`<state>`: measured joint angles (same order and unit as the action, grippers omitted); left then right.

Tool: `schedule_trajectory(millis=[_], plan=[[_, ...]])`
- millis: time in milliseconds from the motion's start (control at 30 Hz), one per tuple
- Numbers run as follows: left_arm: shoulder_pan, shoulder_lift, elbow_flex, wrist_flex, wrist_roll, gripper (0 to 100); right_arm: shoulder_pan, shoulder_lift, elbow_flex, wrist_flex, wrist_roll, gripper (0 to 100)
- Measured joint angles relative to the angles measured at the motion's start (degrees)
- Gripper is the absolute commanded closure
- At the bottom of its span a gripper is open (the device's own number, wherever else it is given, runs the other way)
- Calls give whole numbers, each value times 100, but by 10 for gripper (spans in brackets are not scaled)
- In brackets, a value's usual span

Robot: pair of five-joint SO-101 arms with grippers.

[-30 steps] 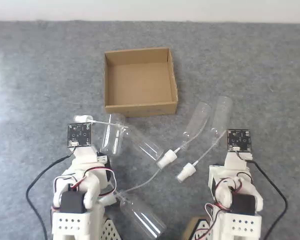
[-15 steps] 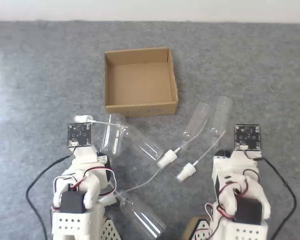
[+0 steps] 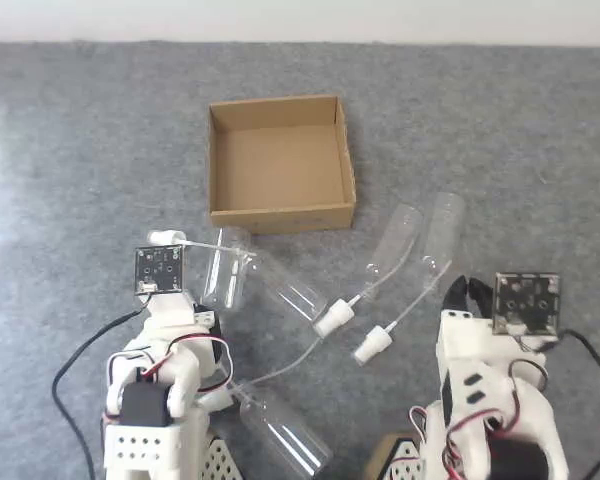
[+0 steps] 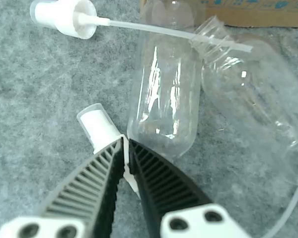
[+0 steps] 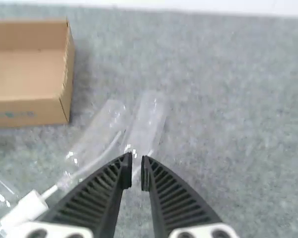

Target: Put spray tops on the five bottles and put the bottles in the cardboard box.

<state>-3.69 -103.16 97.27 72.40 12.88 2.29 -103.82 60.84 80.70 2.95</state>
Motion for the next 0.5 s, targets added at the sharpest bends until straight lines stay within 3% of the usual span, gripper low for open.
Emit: schedule_trajectory(millis=[500], plan=[[0,0,0,0,0,987,9,0,-1371,35,0,993]])
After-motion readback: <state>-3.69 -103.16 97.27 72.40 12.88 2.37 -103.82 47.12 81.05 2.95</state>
